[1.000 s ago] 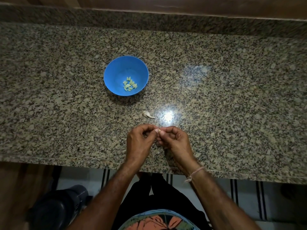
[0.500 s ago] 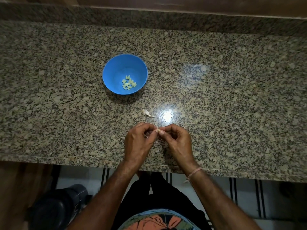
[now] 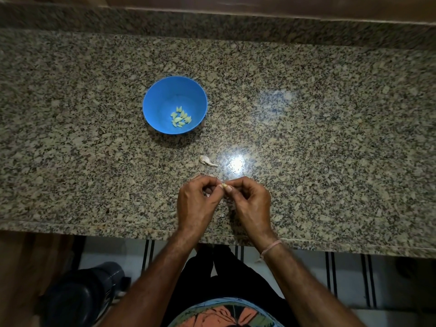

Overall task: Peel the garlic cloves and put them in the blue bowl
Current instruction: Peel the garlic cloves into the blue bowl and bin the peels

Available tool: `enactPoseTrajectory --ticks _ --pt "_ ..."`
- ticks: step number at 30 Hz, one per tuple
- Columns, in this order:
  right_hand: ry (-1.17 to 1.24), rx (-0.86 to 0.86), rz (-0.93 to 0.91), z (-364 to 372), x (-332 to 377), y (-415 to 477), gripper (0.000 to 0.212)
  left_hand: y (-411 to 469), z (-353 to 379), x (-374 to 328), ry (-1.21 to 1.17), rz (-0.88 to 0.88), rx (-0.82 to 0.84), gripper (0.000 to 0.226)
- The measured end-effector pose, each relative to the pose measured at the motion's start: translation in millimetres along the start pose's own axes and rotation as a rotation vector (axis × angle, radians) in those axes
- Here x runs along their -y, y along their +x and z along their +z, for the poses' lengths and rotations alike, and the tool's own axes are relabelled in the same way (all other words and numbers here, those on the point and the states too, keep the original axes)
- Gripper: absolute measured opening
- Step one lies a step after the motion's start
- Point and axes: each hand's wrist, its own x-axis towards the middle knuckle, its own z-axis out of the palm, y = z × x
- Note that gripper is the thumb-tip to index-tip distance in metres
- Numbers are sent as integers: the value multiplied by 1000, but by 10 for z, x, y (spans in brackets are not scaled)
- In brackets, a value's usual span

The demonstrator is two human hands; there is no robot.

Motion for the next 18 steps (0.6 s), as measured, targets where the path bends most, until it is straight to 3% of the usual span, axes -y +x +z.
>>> enactPoseTrajectory --ticks 5,13,18 --pt "7 -40 -5 53 26 -17 5 0 48 4 -17 -99 -3 12" --pt "380 45 354 -54 94 91 13 -7 18 77 5 -193 -21 7" --pt "412 124 397 -72 77 105 15 1 -16 65 -14 -167 -18 7"
